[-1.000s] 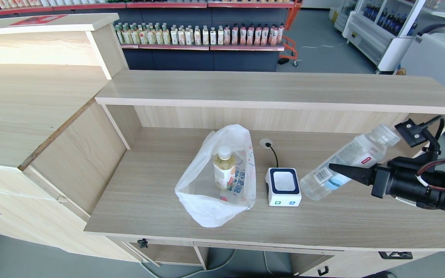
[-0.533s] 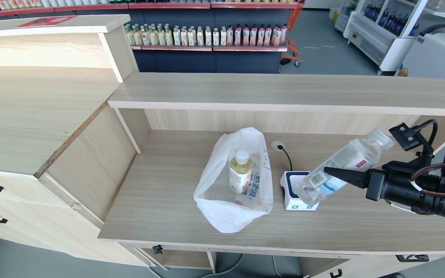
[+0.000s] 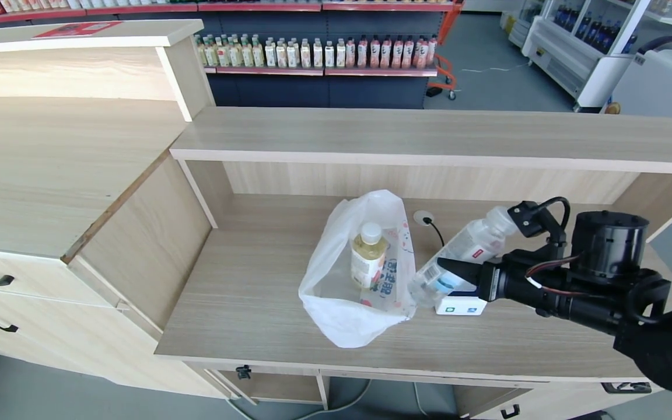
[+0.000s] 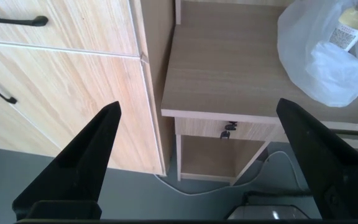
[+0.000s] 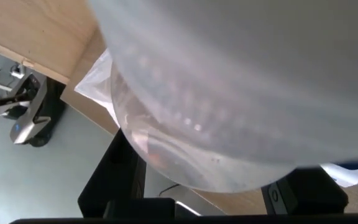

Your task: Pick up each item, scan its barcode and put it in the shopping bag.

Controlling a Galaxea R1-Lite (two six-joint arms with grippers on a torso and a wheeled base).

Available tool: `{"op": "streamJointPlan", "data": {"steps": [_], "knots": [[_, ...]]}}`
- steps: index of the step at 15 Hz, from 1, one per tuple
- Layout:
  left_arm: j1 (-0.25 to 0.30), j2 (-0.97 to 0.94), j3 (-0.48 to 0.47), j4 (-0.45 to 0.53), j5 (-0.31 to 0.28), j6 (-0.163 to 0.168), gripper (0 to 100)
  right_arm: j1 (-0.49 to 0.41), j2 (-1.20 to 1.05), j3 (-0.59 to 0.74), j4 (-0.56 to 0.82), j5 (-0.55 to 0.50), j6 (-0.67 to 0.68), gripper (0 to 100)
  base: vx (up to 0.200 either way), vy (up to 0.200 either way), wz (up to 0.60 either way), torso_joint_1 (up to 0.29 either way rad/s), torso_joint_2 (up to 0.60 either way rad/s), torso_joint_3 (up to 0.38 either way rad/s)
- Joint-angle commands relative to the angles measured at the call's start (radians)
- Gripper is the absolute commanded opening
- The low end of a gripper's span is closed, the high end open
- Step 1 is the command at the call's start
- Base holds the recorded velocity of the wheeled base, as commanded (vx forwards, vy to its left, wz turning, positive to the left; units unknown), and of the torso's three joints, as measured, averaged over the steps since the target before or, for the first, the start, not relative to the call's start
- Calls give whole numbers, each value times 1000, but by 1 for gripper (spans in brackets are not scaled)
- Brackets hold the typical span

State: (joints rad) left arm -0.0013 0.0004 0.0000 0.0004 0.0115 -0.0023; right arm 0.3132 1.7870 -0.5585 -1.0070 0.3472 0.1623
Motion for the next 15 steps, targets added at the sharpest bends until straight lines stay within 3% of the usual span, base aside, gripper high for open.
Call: {"op": "streamJointPlan", "data": {"steps": [1,7,13,15], "knots": [[0,0,0,0,1,-1,100,44,134,5,-48,-10,-29,0,0,0,0,0,0,0],[0,0,0,0,1,-1,100,112,387,-84,-274,-39,-126,0,0,0,0,0,0,0],[0,0,0,0,1,-1,100,164,479,-231,-277,-70,-170,0,0,0,0,0,0,0],[0,0,0,0,1,-1,100,162,525,-236,-283,-71,-265,0,0,0,0,0,0,0]]}}
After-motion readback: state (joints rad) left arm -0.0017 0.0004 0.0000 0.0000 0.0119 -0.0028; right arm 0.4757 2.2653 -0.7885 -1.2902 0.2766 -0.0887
